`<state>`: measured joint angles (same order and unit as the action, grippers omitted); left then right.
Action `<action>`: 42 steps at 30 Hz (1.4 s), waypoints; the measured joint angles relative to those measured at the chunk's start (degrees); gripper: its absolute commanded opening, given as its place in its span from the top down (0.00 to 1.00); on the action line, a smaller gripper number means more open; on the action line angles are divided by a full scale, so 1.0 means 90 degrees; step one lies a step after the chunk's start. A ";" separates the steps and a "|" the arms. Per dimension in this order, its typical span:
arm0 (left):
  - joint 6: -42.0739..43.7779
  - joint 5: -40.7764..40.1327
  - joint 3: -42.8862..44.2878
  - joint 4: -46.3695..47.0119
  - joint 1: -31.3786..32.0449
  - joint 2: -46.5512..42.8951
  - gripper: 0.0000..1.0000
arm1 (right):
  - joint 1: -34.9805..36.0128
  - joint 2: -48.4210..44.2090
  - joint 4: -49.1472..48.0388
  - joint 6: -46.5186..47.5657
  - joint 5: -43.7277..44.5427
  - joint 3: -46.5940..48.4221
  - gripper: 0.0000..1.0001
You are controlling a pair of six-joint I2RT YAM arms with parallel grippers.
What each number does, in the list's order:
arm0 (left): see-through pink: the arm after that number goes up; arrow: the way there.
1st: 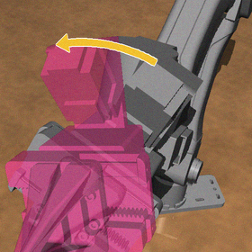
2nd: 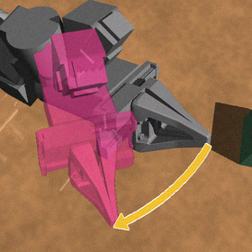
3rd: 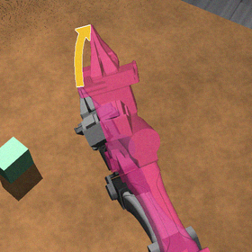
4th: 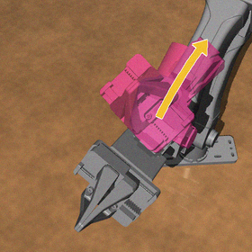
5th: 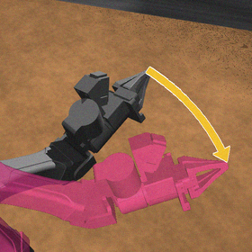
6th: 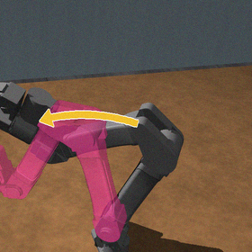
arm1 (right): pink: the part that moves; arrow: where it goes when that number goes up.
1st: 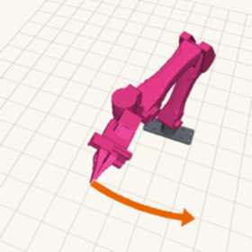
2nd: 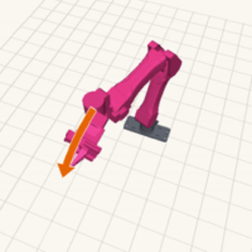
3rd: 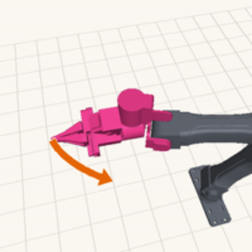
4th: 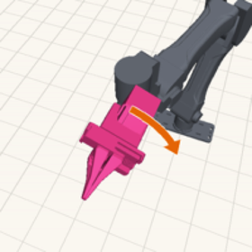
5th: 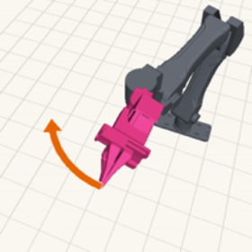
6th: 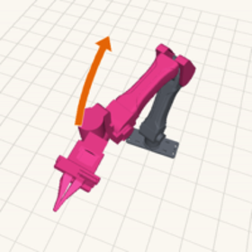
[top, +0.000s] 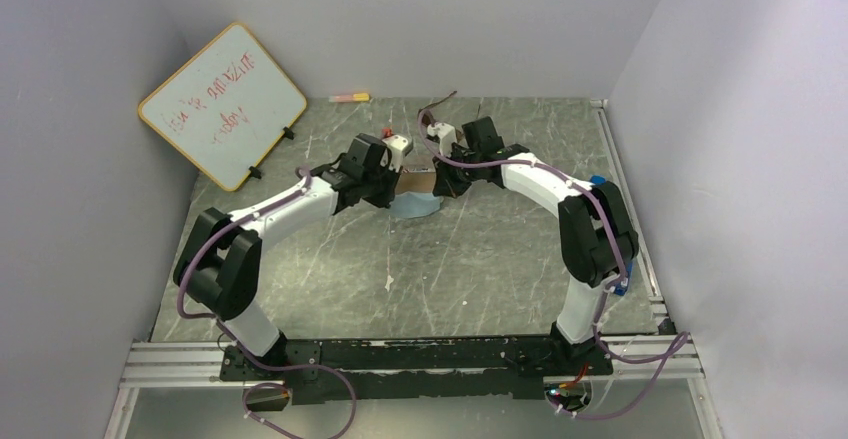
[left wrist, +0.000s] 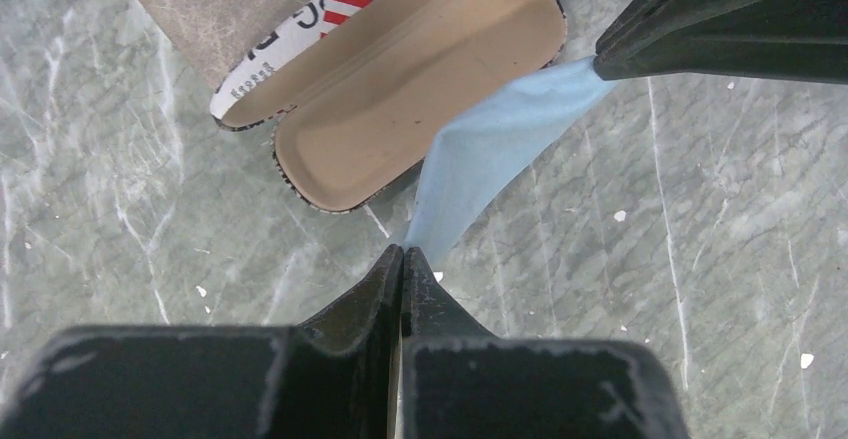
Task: Organize the sunglasses
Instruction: Pick up the glasses cleaning cloth from the center of the board, then place the glasses cleaning cloth in the sunglasses case.
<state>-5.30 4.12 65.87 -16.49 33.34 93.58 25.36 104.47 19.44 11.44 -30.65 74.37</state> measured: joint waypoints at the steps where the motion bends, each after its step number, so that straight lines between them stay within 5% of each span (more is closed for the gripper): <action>1: 0.0002 -0.0007 -0.0005 0.0002 -0.0019 0.0000 0.95 | 0.0002 0.0027 -0.0019 -0.0007 0.0027 0.0000 1.00; 42: 0.0019 -0.0112 0.0005 0.1137 -0.0476 0.0935 0.95 | 0.0002 0.0396 -0.0865 -0.0233 0.0848 0.0041 1.00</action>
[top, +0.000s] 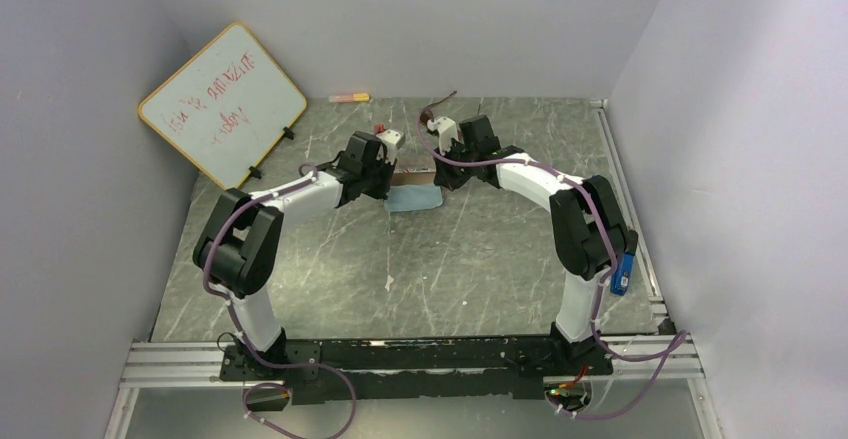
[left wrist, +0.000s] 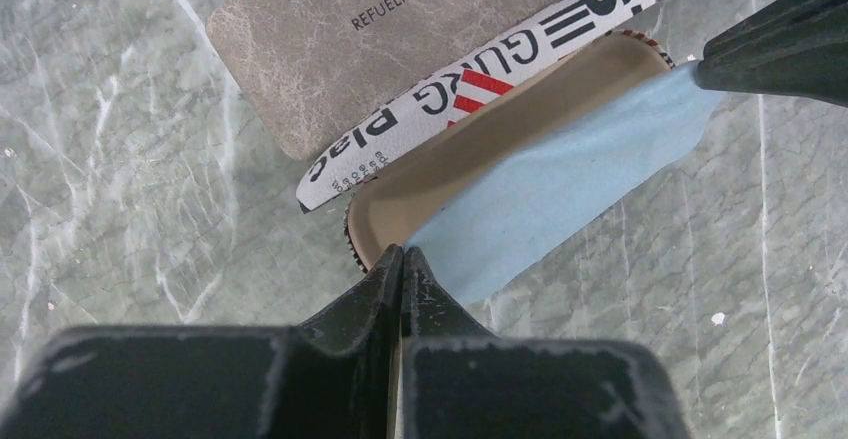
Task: Organize the sunglasses
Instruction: Place the glasses cleaning cloth in the sunglasses case.
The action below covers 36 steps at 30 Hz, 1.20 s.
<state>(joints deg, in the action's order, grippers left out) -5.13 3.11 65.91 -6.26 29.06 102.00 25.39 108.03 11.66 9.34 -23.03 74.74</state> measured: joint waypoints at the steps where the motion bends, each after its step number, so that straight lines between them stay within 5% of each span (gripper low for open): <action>1: 0.0002 0.0000 0.0000 0.0005 -0.0010 0.0000 0.95 | 0.0000 0.0002 -0.0017 -0.0002 0.0007 0.0000 1.00; 36: 0.0168 -0.0221 0.0085 0.0724 -0.0053 0.0529 0.95 | 0.0015 0.0245 -0.0381 -0.0068 0.0219 0.0000 1.00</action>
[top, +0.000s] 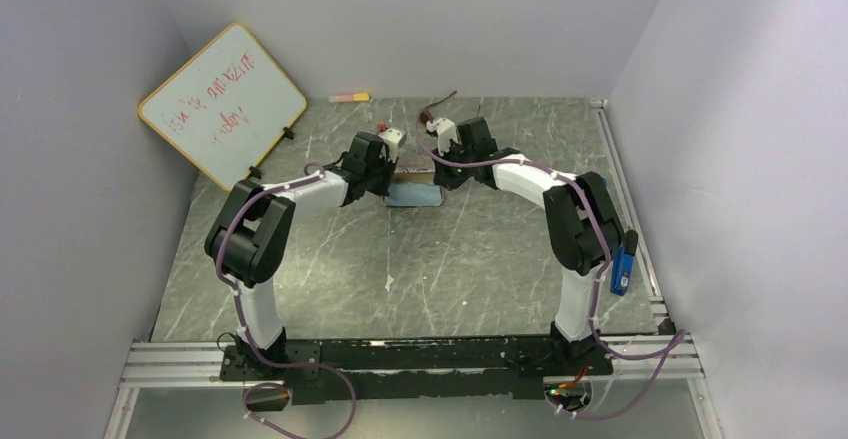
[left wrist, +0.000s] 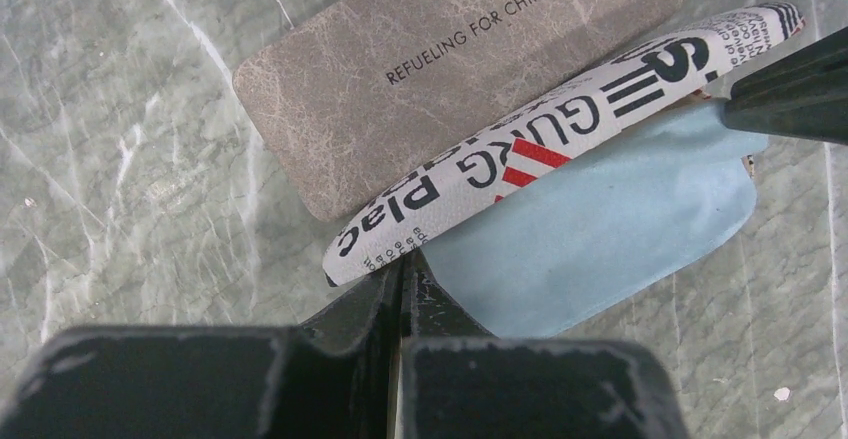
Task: Organize the sunglasses
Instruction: Place the glasses cleaning cloth in the sunglasses case.
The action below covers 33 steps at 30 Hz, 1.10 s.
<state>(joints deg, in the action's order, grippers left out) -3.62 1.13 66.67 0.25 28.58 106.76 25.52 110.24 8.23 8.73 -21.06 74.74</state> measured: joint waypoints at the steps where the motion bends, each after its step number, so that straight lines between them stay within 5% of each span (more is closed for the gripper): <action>1: 0.0000 -0.0005 0.0000 -0.0002 0.0000 0.0002 0.95 | 0.0007 0.0024 0.0000 0.0000 0.0000 0.0000 1.00; 33: 0.0117 -0.0061 0.0000 0.0090 0.0000 0.0000 0.92 | 0.0097 0.0163 -0.0066 0.0000 0.0121 0.0000 1.00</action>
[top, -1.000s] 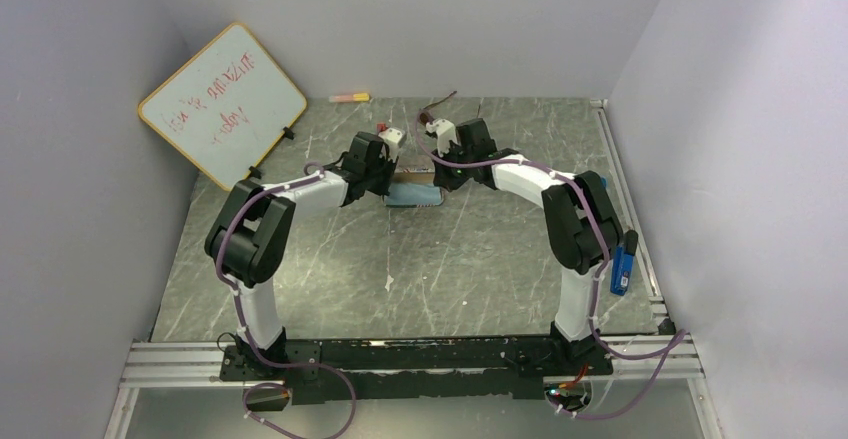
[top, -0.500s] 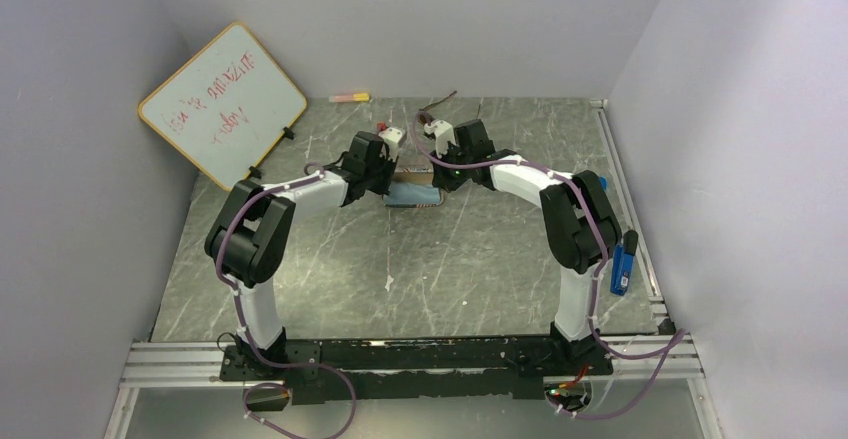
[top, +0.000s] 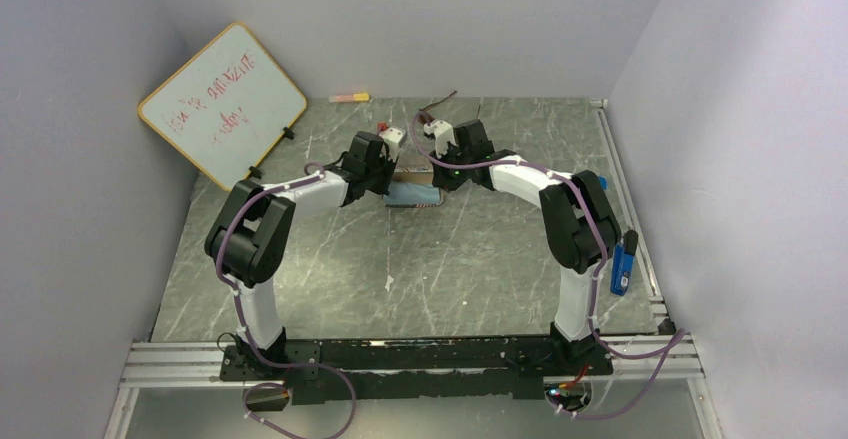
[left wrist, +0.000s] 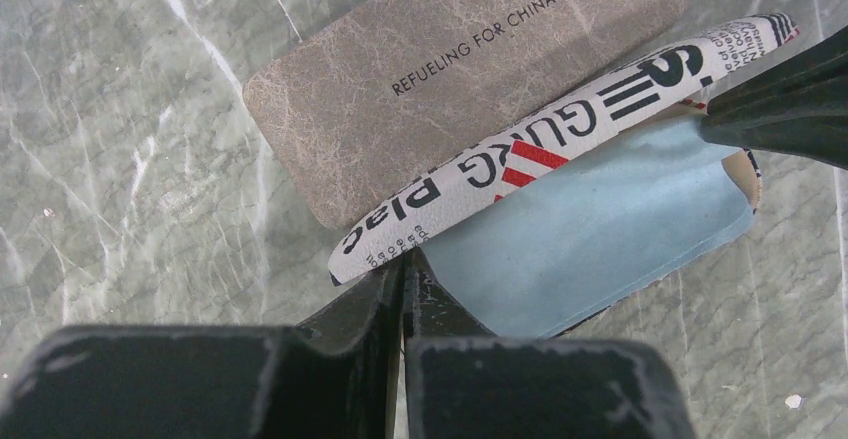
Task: Organize the sunglasses
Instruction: Place the glasses cleaning cloth in the sunglasses case.
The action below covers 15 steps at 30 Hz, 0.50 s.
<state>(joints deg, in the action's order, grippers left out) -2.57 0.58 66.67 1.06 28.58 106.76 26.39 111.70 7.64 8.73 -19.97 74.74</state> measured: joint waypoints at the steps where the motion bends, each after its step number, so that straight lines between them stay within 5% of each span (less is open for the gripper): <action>1: 0.0000 0.0000 0.0000 0.0000 0.0000 0.0000 0.91 | 0.0002 0.0000 0.0000 0.0000 0.0000 0.0000 1.00; 15: 0.0000 -0.0002 0.0000 -0.0002 0.0000 0.0000 0.82 | 0.0051 0.0007 0.0000 -0.0005 0.0000 0.0000 0.84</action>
<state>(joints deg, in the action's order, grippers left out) -2.57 0.56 66.67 1.04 28.58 106.76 26.85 111.77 7.64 8.69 -19.97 74.74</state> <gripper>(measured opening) 0.172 0.136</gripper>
